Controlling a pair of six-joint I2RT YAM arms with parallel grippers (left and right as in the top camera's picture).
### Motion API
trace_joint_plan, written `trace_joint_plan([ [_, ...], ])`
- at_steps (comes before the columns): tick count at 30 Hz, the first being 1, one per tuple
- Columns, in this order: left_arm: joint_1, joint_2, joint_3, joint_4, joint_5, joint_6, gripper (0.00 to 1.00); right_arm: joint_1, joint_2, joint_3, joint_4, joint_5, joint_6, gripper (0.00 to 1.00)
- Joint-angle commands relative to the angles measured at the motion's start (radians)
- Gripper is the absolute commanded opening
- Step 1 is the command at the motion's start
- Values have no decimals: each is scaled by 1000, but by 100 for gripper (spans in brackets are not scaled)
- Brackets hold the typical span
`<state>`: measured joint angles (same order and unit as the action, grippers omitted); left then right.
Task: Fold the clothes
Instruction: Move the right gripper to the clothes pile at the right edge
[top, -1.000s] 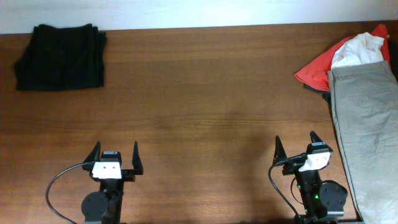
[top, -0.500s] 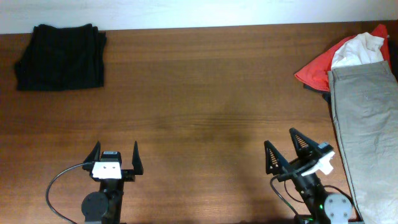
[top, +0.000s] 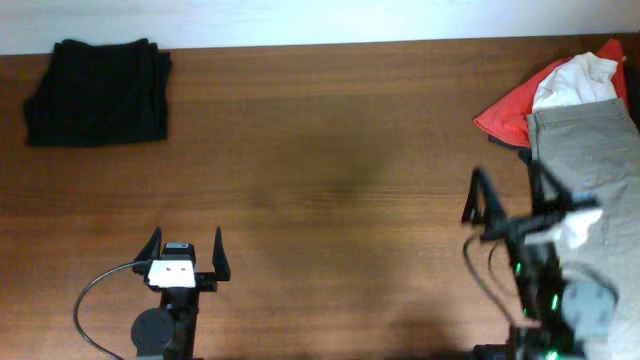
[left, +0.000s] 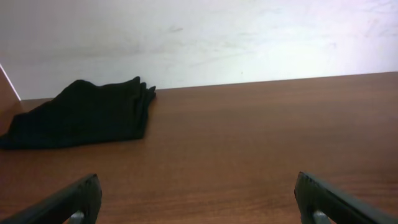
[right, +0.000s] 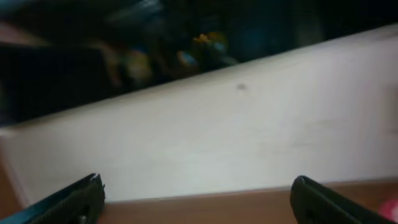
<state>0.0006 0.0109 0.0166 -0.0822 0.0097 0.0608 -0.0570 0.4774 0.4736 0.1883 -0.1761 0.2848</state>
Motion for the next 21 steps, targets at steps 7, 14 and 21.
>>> trace_joint_plan([
  [7,4,-4,-8,0,-6,12,99,1,819,765,-536,457,-253,99],
  [14,4,-4,-8,0,-6,12,99,-39,1245,1141,-808,658,-252,99],
  [21,4,-4,-8,0,-6,12,99,-123,1437,1141,-688,686,-296,99],
])
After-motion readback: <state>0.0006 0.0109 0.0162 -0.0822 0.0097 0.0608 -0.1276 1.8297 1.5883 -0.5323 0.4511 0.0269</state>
